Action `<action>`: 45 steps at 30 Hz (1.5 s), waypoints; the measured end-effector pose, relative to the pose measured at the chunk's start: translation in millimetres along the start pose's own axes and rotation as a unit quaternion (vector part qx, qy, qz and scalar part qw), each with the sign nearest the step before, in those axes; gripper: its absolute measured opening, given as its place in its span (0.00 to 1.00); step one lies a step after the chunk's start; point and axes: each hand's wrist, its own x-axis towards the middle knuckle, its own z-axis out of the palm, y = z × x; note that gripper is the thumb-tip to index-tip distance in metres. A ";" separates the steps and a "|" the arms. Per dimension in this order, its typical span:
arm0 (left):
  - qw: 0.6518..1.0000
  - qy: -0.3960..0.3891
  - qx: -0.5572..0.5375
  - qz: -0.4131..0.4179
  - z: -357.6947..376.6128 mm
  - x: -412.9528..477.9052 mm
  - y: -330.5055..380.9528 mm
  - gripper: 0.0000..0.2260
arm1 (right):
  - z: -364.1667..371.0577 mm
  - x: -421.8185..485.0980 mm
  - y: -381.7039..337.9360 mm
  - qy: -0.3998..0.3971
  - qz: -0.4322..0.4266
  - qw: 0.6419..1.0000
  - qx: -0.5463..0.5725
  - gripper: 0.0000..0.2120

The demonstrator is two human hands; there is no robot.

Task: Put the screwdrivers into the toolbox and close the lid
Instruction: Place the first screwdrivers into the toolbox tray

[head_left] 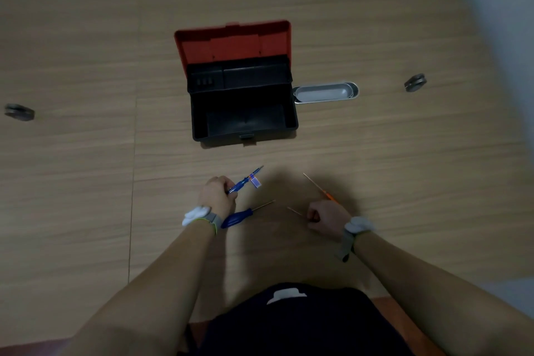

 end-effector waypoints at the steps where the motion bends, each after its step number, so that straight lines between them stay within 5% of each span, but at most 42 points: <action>1: 1.000 0.004 0.002 0.001 -4.1 -3.3 0.4 0.06 | -1.2 -2.4 -2.3 0.003 0.000 1.000 -0.002 0.11; 23: 0.994 0.085 -0.062 0.031 -72.9 -43.5 18.8 0.05 | -49.3 -38.9 -50.4 0.071 0.022 0.997 0.037 0.10; 37: 0.986 0.108 0.006 0.124 -124.6 53.3 38.9 0.10 | -154.0 45.8 -92.4 0.139 -0.040 0.989 0.005 0.11; 45: 0.982 0.088 0.050 0.160 -114.1 132.9 58.9 0.10 | -187.7 128.3 -103.4 0.103 -0.051 0.993 -0.021 0.12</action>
